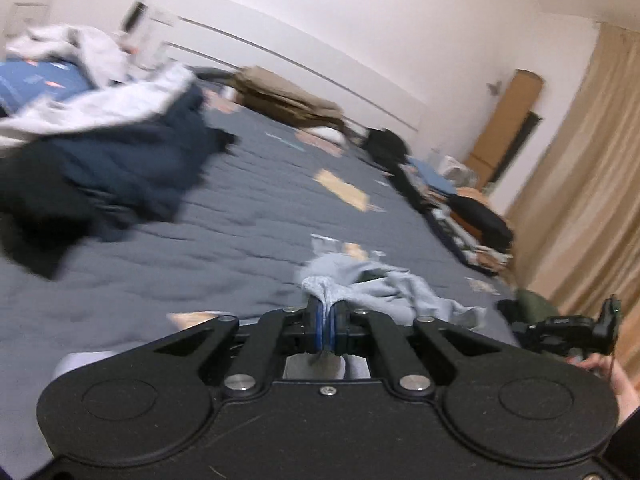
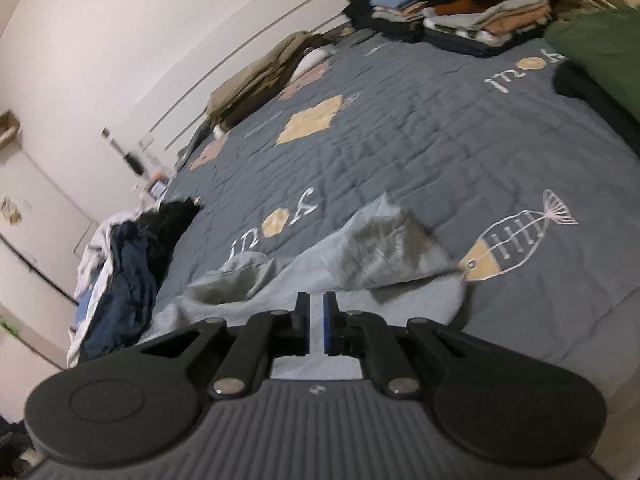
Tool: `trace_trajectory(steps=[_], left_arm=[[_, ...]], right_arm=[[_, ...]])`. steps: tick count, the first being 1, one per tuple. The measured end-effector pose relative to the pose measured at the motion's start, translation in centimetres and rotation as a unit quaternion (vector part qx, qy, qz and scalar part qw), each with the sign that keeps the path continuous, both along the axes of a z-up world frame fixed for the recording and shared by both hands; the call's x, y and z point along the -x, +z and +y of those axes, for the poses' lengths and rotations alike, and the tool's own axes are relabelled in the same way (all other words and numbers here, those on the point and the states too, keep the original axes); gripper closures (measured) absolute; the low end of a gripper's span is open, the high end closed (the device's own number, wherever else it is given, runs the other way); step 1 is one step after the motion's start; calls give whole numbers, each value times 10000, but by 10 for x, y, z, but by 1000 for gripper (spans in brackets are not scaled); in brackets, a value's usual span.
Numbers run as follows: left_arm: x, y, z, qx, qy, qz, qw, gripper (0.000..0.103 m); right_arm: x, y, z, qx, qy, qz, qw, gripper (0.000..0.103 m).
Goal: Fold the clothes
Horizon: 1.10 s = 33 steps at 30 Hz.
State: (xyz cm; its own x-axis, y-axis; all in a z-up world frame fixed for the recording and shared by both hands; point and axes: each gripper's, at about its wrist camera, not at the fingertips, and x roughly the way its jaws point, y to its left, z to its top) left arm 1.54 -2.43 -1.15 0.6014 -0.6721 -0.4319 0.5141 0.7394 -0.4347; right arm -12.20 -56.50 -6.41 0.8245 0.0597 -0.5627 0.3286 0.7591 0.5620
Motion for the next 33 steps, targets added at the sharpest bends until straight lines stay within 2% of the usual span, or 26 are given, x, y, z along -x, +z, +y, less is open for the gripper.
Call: trace_trajectory(steps=[2,4,5,6,8,9,13,15,17,18,20,24,28,29,30,32,33], left_arm=[[0,-7,11,-638,300,184,9973,98],[5,-14,17,-713,319,337,9964,96],[14,-14,16,-782,329,212,9962,86],[23,-14,15,-851,338,87,9958,65],[39,-15,11,-863,230,-79,9960,43],[46,-16,9,-806,112,-120,9966,43],[71,-29,-24,-813,-469,-118,9955,41],[83,-37,-46,-919,-727,-194,9929,30],[93,-49,-72,-991,-994,-183,9899,26],[97,-56,-79,-1040,-1080,-179,9885,18],[106,-68,-99,-1216,-1221,-260,9847,13],[119,-85,-129,-1603,-1360,-536,9762,13],[122,-101,-141,-1728,-1349,-518,9743,17],[122,-104,-141,-1736,-1386,-453,9740,35],[122,-108,-141,-1744,-1424,-387,9736,62],[120,-115,-137,-1856,-1431,-238,9719,84],[119,-117,-134,-1894,-1418,-210,9714,88]], right_arm=[[-6,-1,12,68,198,65,9998,96],[-12,-3,27,128,486,152,9986,92],[-15,-5,33,152,591,197,9979,87],[-17,-8,41,172,677,255,9972,82],[-19,-13,53,191,793,342,9961,71],[-19,-16,61,201,864,368,9954,66],[-11,-25,91,173,1016,510,9934,60],[-6,-28,105,221,1079,574,9923,59],[0,-30,114,341,1019,671,9919,58],[3,-31,116,415,960,731,9918,58],[9,-33,121,563,841,850,9912,58],[20,-43,114,517,530,871,9935,54],[19,-61,105,334,368,912,9946,53],[16,-68,103,193,364,918,9949,53],[13,-72,103,43,384,874,9954,53],[8,-80,105,-226,429,764,9959,54],[6,-82,107,-266,456,661,9964,60]])
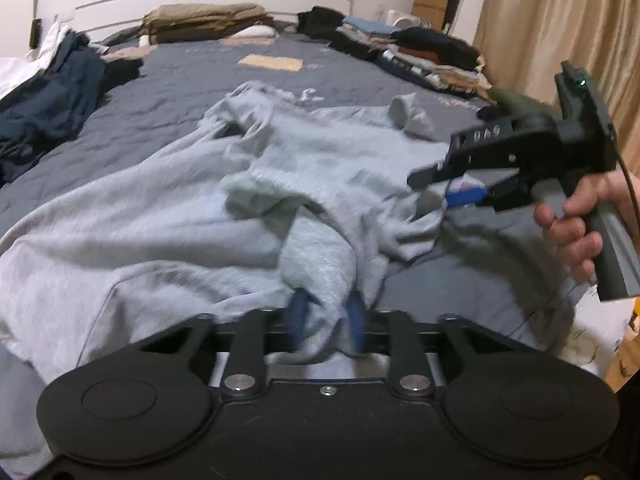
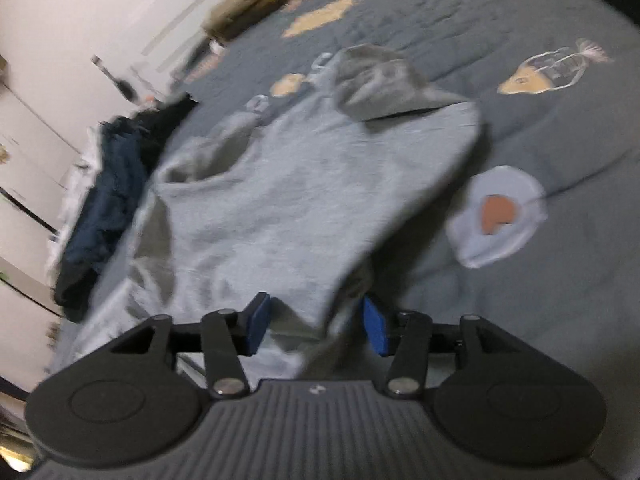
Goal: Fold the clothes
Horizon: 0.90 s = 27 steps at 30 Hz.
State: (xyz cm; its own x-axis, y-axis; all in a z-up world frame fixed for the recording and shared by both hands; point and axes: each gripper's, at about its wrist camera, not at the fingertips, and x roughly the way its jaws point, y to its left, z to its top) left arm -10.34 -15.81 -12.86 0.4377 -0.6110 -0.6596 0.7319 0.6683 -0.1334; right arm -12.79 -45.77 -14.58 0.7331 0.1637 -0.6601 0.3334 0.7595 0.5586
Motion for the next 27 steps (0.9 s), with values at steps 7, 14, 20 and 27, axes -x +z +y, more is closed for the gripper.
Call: trace_trajectory(steps=[7,14,20,27], left_arm=[[3,23,41,199,-136,210,9995,94],[5,54,94,456,-277,495,9973,95],[20,54,104,9,-396,693,9968,95],[23,53,107,-90,-270,770,9966,61]], right_arm=[[7,16,-6,-241,-347,-462,9980,100],[65,88,-48,-178,-654,-1116,9914,100],[107,96,-49,969,-150,-217,9949,97],[128,78,-55,1051,-571,178,9927,92]])
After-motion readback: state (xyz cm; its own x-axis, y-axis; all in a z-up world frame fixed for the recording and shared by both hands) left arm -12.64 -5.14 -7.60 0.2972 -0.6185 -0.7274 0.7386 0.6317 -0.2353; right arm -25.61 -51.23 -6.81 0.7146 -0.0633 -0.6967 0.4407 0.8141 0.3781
